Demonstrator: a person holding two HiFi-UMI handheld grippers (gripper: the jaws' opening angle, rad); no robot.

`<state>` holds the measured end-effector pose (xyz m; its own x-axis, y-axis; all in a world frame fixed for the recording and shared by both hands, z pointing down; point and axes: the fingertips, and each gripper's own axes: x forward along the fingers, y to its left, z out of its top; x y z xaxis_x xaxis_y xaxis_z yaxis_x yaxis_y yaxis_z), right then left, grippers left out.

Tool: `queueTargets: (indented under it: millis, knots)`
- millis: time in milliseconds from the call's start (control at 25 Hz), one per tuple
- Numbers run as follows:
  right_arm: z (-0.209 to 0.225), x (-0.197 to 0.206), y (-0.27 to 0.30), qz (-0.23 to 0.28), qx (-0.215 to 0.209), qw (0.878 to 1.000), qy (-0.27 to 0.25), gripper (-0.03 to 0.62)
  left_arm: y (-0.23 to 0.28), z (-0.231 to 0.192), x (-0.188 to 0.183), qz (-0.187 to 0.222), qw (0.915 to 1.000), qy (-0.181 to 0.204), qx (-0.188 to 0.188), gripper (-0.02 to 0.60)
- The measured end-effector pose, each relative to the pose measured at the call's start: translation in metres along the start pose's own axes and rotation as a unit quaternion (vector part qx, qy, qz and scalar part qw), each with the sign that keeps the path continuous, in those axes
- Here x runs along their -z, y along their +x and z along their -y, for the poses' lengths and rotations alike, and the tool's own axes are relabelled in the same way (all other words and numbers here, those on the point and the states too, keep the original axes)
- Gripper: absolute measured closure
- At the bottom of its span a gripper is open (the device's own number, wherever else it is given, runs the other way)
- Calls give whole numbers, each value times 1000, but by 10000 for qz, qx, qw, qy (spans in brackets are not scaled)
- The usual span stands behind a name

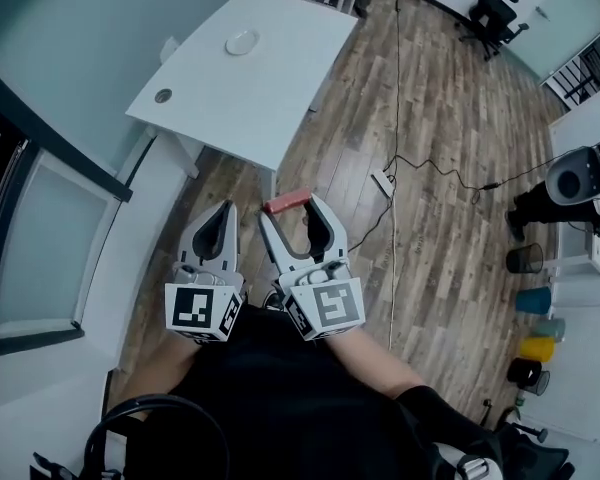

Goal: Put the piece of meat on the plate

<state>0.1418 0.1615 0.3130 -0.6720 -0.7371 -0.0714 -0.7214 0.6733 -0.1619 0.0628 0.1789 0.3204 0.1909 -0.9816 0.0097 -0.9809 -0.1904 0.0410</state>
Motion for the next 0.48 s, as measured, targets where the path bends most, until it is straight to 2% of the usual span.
queueTargets:
  millis: [480]
  knots:
    - [9,16,10,-204,93,9997,-32,312,9,-30,14,-141,9996,-170,-172,578]
